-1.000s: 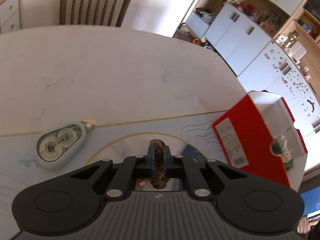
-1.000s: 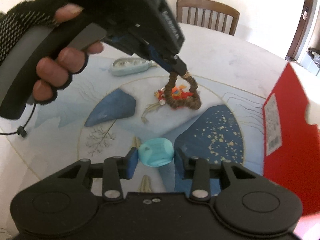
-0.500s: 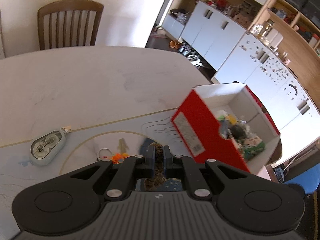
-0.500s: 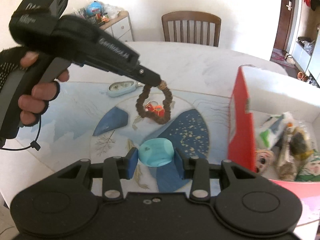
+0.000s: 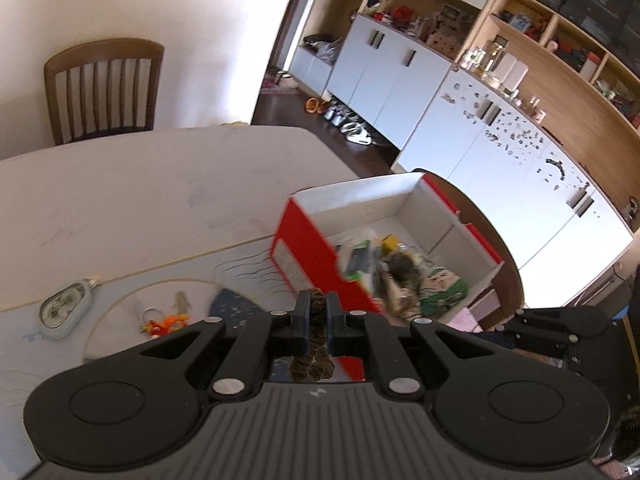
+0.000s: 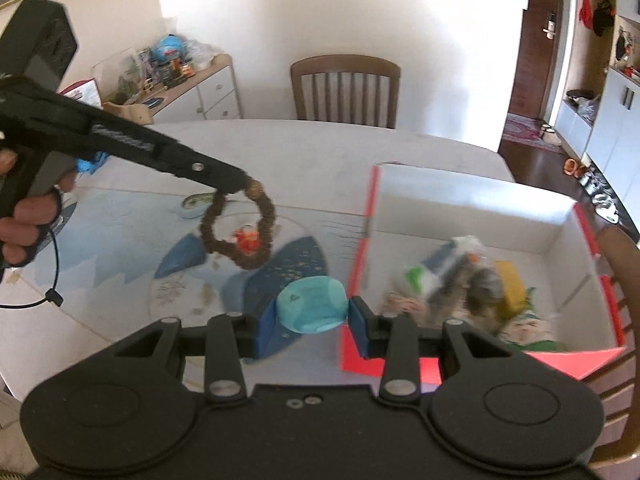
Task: Organize objects
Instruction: 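Carry the wreath keychain into the red box with the left gripper while the right gripper carries the teal item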
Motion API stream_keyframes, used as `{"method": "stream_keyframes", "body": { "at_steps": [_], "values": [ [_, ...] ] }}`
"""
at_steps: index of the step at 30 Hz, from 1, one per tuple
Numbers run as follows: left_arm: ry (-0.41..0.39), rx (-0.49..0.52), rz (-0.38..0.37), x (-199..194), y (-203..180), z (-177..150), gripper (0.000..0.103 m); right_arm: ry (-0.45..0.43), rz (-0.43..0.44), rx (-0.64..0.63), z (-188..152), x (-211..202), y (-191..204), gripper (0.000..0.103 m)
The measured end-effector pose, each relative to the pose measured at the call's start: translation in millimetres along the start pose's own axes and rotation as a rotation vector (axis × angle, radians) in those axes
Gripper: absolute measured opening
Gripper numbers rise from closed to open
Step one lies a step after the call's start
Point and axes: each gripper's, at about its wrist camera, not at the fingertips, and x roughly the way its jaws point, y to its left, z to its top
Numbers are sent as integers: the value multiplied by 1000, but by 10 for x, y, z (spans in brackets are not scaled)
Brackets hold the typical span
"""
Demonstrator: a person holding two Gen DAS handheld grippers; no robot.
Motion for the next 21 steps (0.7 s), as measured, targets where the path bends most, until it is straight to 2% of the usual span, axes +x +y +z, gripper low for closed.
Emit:
{"method": "stream_keyframes", "body": {
  "at_steps": [7,21],
  "values": [
    [1,34,-32,97,-393,75,7,-7,-34,34,-57,-167,-498,38],
    [49,100,-54,660,-1139,172,7,-42,-111,89,-45,-267,-1513,38]
  ]
}}
